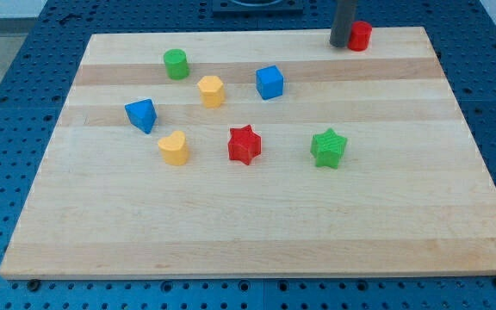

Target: Slide the green circle closer to the red circle

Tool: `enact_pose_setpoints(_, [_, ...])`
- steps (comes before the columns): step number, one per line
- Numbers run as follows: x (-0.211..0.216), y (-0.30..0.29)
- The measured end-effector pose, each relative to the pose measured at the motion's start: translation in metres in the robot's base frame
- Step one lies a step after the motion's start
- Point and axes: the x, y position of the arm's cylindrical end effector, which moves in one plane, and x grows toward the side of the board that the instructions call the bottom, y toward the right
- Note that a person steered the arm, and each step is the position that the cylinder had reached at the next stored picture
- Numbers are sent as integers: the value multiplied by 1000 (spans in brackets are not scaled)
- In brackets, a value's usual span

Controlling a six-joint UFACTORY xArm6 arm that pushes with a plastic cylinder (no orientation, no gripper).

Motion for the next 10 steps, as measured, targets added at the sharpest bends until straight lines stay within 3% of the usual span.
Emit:
enact_pose_setpoints(2, [-9,31])
enact_pose_setpoints(4, [5,3])
enact_pose_setpoints(5, [37,-61])
enact_pose_setpoints(10, [92,-363])
